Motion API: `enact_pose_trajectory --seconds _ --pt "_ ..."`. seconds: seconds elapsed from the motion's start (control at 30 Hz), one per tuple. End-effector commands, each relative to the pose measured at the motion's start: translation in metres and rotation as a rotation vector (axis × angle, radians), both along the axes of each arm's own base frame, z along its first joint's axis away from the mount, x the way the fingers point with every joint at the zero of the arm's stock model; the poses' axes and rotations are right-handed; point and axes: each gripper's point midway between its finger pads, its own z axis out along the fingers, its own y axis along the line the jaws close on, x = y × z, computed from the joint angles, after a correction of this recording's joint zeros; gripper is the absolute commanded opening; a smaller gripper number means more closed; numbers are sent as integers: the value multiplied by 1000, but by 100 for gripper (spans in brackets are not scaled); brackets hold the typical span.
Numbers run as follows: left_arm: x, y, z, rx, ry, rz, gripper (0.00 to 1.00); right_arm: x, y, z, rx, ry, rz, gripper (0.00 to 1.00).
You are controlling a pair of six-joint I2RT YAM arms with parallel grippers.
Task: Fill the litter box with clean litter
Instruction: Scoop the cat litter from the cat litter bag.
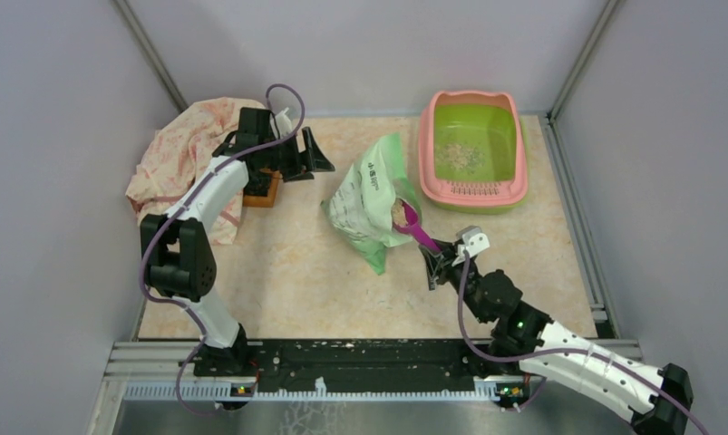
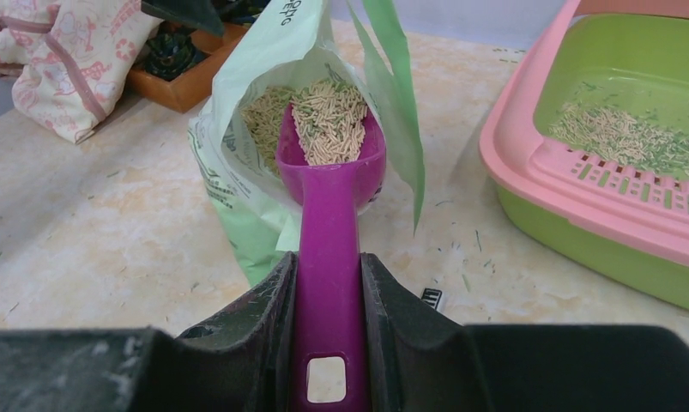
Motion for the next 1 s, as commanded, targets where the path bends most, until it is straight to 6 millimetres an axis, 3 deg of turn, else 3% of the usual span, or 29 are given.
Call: enact_pose_trajectory --seconds 0.0,0.13,0.4,0.73,0.97 --pt "4 2 26 1 -67 -2 87 -2 -11 14 36 -41 -32 0" --pt "5 2 25 7 -65 -2 87 -4 -16 14 44 -64 -34 0" --pt "8 2 24 13 -60 -2 87 -2 -5 4 41 -84 -4 0" --pt "9 1 22 13 -55 1 87 -10 -33 35 103 -135 -59 0" --pt "11 -10 22 1 -52 -16 87 -11 -32 41 96 -128 -53 0"
